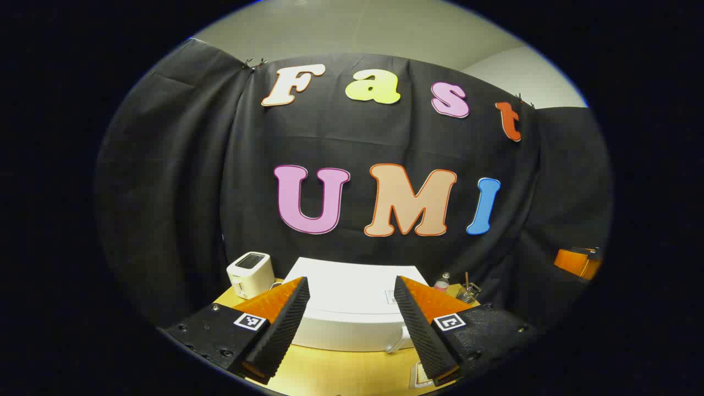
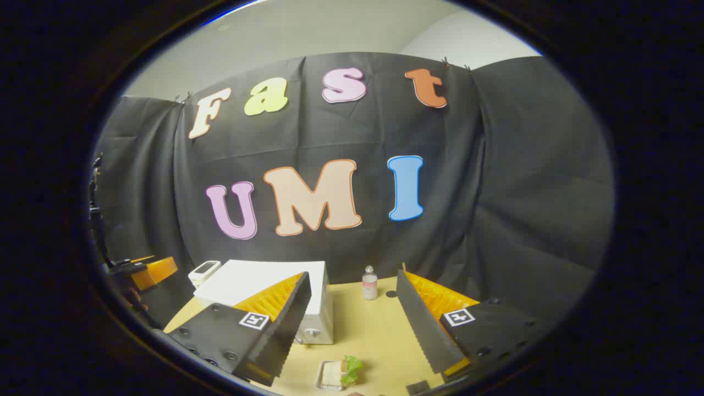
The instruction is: Open the microwave oven with the left hand, put the food in, and close the microwave oven.
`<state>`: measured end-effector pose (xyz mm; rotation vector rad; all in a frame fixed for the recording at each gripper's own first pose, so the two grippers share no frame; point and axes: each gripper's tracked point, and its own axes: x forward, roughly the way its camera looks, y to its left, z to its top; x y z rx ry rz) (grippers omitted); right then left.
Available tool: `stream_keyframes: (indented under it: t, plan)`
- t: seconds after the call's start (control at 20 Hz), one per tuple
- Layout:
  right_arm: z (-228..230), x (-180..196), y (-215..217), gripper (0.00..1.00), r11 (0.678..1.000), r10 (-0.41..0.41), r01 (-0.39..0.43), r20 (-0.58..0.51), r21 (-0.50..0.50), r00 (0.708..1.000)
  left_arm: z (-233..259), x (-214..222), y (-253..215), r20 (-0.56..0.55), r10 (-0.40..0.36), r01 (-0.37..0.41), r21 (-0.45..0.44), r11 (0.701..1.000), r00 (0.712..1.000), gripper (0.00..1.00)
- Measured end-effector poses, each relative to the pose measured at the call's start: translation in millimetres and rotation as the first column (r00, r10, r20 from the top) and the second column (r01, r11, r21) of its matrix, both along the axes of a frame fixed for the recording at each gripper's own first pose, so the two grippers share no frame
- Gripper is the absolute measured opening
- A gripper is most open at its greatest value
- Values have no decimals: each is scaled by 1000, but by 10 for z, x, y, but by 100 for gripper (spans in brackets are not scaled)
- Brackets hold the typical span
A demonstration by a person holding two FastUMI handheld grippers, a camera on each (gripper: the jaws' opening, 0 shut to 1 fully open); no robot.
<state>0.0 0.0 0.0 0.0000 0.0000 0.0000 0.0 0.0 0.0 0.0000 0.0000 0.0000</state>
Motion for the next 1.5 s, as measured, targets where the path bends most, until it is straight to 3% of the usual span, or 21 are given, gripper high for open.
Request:
stream_keyframes:
  t: [0.05,0.3,0.35,1.0,1.1,1.2,1.5]
  plan:
    - [15,4,-18,98,1000,-2,2,1,3,1000,-3,28,-42,-1,-12,12,1,1000,1000,95]
    - [100,9,-89,99,1000,-11,11,24,-7,1000,-72,171,-110,-11,-31,31,9,999,999,92]
    - [92,14,-111,92,1000,-15,15,25,-8,1000,-85,192,-117,-17,-33,33,8,999,999,92]
    - [104,132,-245,92,998,-40,41,38,-43,999,-160,235,-31,-27,-2,3,32,999,1000,95]
    - [28,132,-265,98,998,-42,43,23,-43,999,-144,216,-11,-3,3,-3,46,999,1000,96]
    - [-45,143,-278,99,999,-33,34,14,-30,999,-250,182,-29,-21,4,-2,49,999,1000,92]
    - [-378,142,-426,99,998,-53,52,-42,-21,998,-754,135,-169,-105,-28,33,40,999,994,96]
